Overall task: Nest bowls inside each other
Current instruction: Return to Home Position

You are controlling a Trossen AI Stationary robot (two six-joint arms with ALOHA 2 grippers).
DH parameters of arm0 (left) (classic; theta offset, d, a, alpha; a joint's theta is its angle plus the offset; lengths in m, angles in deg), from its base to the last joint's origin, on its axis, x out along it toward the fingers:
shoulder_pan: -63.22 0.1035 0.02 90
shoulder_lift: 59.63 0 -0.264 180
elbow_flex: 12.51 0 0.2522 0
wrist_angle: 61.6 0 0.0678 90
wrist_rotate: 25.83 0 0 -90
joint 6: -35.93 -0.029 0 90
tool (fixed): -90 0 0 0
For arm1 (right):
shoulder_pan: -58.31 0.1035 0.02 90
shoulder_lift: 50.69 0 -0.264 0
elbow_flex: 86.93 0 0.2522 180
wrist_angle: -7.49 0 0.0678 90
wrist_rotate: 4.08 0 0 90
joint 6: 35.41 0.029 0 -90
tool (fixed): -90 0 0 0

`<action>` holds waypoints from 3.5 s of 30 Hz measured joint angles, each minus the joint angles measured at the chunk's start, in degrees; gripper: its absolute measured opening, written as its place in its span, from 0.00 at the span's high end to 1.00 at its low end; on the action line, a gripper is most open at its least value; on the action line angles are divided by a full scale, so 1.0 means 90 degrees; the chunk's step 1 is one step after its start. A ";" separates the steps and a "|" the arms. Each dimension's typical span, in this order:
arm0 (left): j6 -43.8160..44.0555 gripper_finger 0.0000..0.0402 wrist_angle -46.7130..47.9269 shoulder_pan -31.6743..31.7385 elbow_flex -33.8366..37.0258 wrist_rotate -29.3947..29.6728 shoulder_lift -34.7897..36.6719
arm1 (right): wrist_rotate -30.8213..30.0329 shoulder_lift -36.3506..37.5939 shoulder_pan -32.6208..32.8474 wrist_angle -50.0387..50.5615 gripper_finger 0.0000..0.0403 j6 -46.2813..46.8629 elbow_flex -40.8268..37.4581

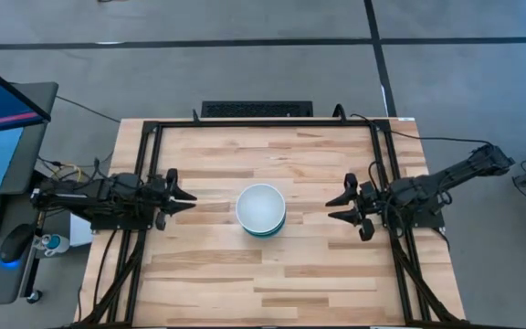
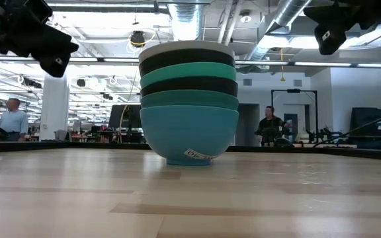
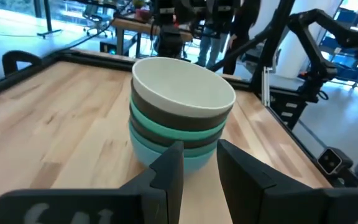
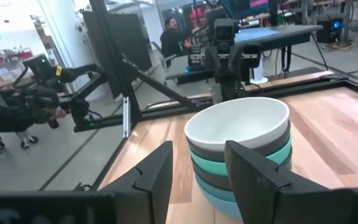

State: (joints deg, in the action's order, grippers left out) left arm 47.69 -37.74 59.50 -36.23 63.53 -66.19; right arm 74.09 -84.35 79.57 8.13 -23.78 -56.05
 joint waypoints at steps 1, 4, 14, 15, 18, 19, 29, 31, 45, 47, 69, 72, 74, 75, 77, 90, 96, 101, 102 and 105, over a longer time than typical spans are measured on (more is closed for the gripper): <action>-0.0028 0.78 -0.0015 0.0000 0.0000 0.0009 0.0000 | 0.0000 0.0001 0.0000 -0.0150 0.58 -0.0008 -0.0105; -0.0054 0.78 -0.0125 0.0000 0.0000 0.0065 -0.0001 | 0.0000 0.0001 0.0000 -0.1212 0.58 -0.0013 -0.0711; -0.0089 0.78 -0.0107 0.0000 0.0000 0.0144 -0.0002 | 0.0287 0.0004 -0.0006 -0.3057 0.58 -0.0065 -0.1850; -0.0183 0.78 -0.0087 0.0000 0.0000 0.0194 -0.0002 | 0.0284 0.0002 -0.0034 -0.2974 0.58 -0.0064 -0.1849; -0.0393 0.78 -0.0070 0.0000 0.0000 0.0356 -0.0002 | 0.0283 -0.0008 -0.0154 -0.2655 0.58 -0.0003 -0.1850; -0.0431 0.78 -0.0068 0.0000 0.0000 0.0391 -0.0002 | 0.0282 -0.0008 -0.0201 -0.2582 0.58 0.0025 -0.1851; -0.0768 0.78 -0.0069 0.0000 0.0000 0.0255 -0.0002 | 0.0282 -0.0008 -0.0624 -0.2196 0.58 -0.0176 -0.1849; -0.0904 0.78 -0.0095 0.0000 0.0000 0.0245 -0.0002 | 0.0279 -0.0006 -0.0720 -0.2037 0.58 -0.0180 -0.1849; -0.0799 0.78 -0.1476 0.0008 0.1011 0.0213 -0.0039 | 0.0260 -0.0008 -0.1527 -0.1716 0.58 -0.1369 -0.1851; -0.1233 0.78 -0.1627 0.0010 0.0965 0.0228 -0.0028 | 0.0260 -0.0008 -0.1611 -0.1694 0.58 -0.1463 -0.1849; -0.1130 0.78 -0.1318 0.0010 0.1016 0.0470 0.0058 | 0.0299 -0.0008 -0.2240 -0.1401 0.58 -0.1207 -0.1850; -0.1443 0.78 -0.1338 0.0010 0.1018 0.0612 0.0058 | 0.0303 -0.0008 -0.2239 -0.1401 0.58 -0.0767 -0.1851; -0.1741 0.78 -0.1337 0.0010 0.1019 0.0622 0.0058 | 0.0306 -0.0008 -0.2239 -0.1401 0.58 -0.0524 -0.1851; -0.1866 0.78 -0.1336 0.0010 0.1020 0.0622 0.0058 | 0.0305 -0.0008 -0.2239 -0.1401 0.58 -0.0422 -0.1849; -0.1976 0.78 -0.1334 0.0010 0.1020 0.0624 0.0058 | 0.0306 -0.0008 -0.2239 -0.1401 0.58 -0.0277 -0.1852; -0.1577 0.78 -0.1340 0.0010 0.1025 0.0644 0.0058 | 0.0308 -0.0008 -0.2239 -0.1398 0.58 -0.0234 -0.1849; -0.1560 0.78 -0.1360 0.0009 0.1027 0.0666 0.0058 | 0.0312 0.0340 -0.2022 -0.1102 0.58 -0.0226 -0.1849; -0.1558 0.78 -0.1377 0.0009 0.1030 0.0675 0.0058 | 0.0311 0.0581 -0.1987 -0.0930 0.58 -0.0227 -0.1849; -0.1556 0.78 -0.1377 0.0008 0.1030 0.0675 0.0058 | 0.0311 0.0678 -0.1987 -0.0861 0.58 -0.0227 -0.1849; -0.1551 0.78 -0.1380 0.0010 0.1030 0.0677 0.0058 | 0.0311 0.1013 -0.1987 -0.0662 0.58 -0.0228 -0.1850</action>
State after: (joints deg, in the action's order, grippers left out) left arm 33.73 -50.16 59.58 -26.96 69.62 -65.67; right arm 76.88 -75.24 61.69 2.17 -25.83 -72.70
